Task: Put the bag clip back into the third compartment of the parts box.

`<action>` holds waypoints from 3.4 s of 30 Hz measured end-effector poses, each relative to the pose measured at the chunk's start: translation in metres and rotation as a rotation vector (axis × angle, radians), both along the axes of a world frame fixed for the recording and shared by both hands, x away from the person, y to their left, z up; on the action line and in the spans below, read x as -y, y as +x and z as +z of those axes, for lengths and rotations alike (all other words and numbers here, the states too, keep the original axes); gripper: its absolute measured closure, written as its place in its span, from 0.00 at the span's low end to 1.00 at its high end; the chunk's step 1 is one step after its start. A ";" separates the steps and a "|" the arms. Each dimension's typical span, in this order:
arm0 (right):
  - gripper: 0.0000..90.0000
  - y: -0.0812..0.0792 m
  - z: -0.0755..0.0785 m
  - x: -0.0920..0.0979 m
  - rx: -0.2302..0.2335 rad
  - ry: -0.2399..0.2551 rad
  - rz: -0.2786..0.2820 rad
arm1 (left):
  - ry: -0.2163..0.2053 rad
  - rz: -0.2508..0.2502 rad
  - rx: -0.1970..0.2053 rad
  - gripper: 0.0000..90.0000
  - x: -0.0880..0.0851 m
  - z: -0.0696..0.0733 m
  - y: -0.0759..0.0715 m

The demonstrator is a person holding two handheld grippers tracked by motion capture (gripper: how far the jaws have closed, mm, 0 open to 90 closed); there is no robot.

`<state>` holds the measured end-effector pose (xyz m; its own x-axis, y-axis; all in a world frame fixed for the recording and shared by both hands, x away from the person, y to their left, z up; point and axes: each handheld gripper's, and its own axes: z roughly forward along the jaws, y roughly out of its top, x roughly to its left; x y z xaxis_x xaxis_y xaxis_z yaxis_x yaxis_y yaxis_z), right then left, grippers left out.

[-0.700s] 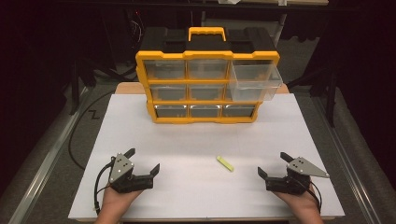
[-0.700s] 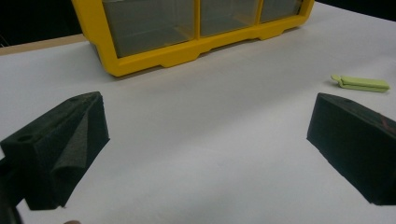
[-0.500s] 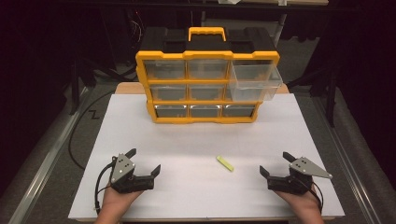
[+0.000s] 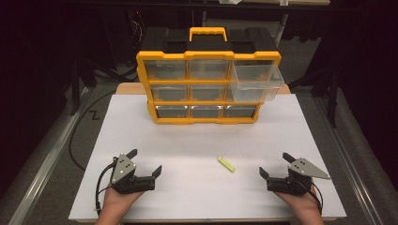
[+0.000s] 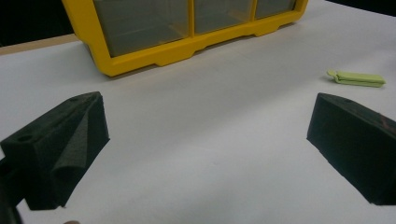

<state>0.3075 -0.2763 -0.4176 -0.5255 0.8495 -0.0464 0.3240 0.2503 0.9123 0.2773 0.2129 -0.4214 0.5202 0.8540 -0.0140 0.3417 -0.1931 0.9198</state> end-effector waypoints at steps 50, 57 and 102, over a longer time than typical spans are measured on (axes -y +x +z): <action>0.00 0.065 0.001 -0.090 -0.215 -0.151 0.144 | 0.018 -0.037 -0.027 0.00 0.006 -0.001 0.003; 0.03 0.061 0.004 -0.103 -0.195 -0.133 0.195 | 0.010 -0.046 -0.028 0.00 0.010 -0.004 0.003; 0.85 0.046 -0.019 -0.110 -0.266 -0.207 0.317 | -0.033 -0.059 -0.017 0.00 0.006 -0.002 0.001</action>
